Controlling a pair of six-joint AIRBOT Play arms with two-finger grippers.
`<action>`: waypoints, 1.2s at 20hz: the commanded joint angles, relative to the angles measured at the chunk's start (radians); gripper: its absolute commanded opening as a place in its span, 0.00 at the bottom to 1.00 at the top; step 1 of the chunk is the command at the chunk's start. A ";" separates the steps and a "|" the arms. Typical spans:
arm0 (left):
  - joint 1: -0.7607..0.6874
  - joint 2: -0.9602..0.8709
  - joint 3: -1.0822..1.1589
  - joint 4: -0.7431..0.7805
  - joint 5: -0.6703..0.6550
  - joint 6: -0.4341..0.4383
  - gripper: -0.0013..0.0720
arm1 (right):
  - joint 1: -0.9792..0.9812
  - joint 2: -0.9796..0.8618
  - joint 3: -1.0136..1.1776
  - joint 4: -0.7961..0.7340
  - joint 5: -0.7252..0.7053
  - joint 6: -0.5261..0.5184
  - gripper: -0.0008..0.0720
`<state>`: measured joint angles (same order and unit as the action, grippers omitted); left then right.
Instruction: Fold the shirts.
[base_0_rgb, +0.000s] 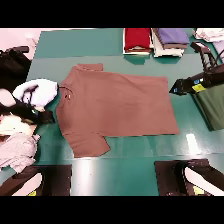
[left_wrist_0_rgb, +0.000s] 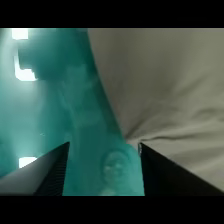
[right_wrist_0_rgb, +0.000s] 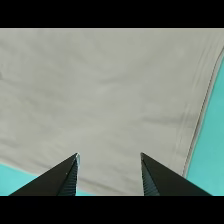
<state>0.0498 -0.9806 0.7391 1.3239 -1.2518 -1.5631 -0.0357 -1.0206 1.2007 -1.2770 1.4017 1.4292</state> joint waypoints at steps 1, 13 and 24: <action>0.003 0.040 -0.183 -0.190 0.098 0.006 0.72 | 0.001 0.063 -0.051 0.003 -0.024 -0.002 0.61; 0.000 0.039 -0.277 -0.258 0.166 0.028 0.72 | 0.001 0.074 -0.051 0.005 -0.004 -0.001 0.61; 0.000 0.074 -0.145 -0.292 0.208 0.132 0.05 | -0.182 0.090 -0.193 0.070 0.121 -0.045 0.61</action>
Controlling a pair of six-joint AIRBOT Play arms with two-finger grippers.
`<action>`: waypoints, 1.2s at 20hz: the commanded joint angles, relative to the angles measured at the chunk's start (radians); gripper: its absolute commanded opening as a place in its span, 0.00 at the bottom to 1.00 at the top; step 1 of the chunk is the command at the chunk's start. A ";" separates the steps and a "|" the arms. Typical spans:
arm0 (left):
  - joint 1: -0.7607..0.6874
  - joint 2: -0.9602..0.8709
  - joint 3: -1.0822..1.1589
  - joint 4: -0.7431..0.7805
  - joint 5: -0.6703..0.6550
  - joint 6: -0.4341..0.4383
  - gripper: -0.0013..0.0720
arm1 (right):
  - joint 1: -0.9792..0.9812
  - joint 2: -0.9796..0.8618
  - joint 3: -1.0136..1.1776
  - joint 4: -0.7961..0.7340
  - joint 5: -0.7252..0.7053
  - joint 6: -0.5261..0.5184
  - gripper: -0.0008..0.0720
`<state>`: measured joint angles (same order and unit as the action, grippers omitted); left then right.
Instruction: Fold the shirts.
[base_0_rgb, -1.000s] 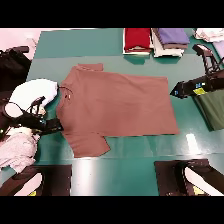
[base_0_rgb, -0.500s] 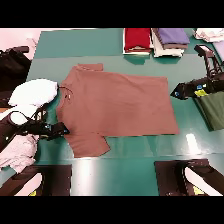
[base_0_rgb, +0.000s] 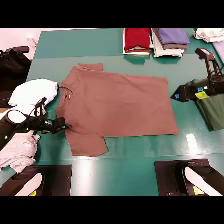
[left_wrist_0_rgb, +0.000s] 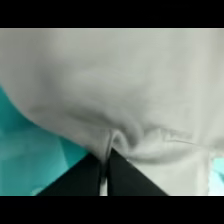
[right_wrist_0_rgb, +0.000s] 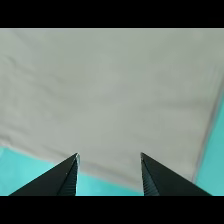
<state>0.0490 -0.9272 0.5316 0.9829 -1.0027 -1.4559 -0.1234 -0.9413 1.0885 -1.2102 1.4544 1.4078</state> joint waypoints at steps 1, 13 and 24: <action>0.001 0.031 0.084 0.063 -0.052 0.024 0.05 | -0.160 0.024 -0.151 0.003 0.058 -0.031 0.61; 0.000 0.031 0.109 0.042 -0.027 0.024 0.05 | -0.440 -0.130 -0.600 0.149 -0.160 -0.063 0.71; 0.001 0.169 0.439 0.099 -0.084 -0.014 0.05 | -0.135 -0.002 -0.173 0.178 -0.172 -0.066 0.03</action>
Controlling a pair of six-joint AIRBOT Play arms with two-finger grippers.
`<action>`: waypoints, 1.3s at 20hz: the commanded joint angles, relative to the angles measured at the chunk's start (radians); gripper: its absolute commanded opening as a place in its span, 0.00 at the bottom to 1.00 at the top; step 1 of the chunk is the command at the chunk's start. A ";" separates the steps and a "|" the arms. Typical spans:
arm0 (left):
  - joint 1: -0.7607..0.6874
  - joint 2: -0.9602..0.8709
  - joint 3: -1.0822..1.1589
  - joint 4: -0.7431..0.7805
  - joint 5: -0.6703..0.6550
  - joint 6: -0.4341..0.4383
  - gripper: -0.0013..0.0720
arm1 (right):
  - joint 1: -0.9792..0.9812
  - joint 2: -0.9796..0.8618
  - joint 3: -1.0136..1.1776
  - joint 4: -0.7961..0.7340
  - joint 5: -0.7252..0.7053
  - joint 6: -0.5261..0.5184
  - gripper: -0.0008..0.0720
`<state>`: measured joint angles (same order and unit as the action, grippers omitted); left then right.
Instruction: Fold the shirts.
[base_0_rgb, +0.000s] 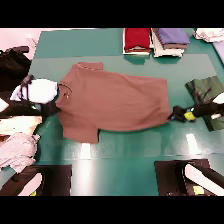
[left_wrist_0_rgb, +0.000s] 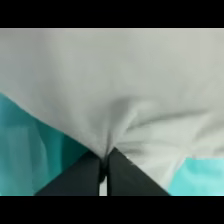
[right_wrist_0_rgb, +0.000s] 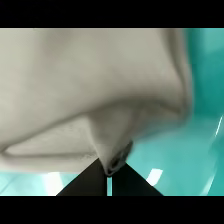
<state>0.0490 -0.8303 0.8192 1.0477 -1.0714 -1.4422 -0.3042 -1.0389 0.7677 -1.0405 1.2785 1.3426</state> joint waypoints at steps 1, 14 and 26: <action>0.001 0.113 0.249 0.043 -0.014 -0.027 0.05 | 0.045 0.150 0.236 0.008 -0.006 0.000 0.03; 0.001 0.178 1.168 0.092 0.036 -0.048 0.05 | 0.042 0.269 1.196 -0.218 0.094 0.088 0.03; 0.000 -0.403 0.728 0.108 -0.134 -0.044 0.05 | 0.052 -0.144 0.819 -0.214 0.185 0.084 0.03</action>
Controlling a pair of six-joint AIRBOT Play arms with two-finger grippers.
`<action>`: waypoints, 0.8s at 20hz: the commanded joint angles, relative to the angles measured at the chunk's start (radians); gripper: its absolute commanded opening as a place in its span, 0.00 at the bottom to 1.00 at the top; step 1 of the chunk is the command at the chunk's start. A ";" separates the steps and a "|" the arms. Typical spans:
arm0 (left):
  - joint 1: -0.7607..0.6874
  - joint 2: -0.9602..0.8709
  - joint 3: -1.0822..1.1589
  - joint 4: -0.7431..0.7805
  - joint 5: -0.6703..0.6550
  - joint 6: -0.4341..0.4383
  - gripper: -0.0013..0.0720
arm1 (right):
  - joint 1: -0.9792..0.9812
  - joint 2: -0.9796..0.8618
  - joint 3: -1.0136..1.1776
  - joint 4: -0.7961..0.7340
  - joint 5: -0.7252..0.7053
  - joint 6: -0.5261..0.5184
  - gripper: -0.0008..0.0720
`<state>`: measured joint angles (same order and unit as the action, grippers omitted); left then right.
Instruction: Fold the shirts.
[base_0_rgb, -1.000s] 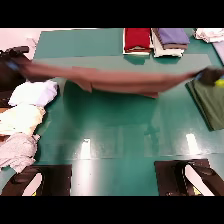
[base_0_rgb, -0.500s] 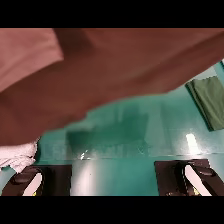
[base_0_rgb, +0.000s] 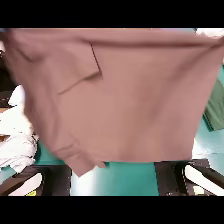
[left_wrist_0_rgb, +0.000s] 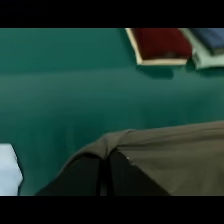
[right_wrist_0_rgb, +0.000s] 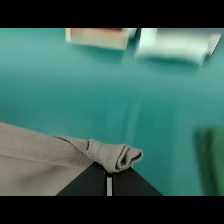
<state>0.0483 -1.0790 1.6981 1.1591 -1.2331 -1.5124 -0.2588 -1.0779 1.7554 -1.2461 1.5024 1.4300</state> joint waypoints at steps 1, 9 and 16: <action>0.001 -0.216 -0.198 -0.013 0.063 0.032 0.05 | 0.015 -0.148 -0.236 -0.008 -0.084 -0.009 0.03; 0.002 -0.497 -0.240 -0.122 0.224 0.135 0.05 | 0.103 -0.516 -0.161 -0.003 -0.290 -0.051 0.03; 0.003 -0.497 -0.237 0.011 0.037 0.134 0.05 | 0.115 -0.472 -0.194 -0.070 -0.180 -0.052 0.03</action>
<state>0.0509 -1.5700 1.4765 1.1271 -1.1358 -1.3819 -0.1490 -1.5723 1.6146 -1.2797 1.2995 1.3781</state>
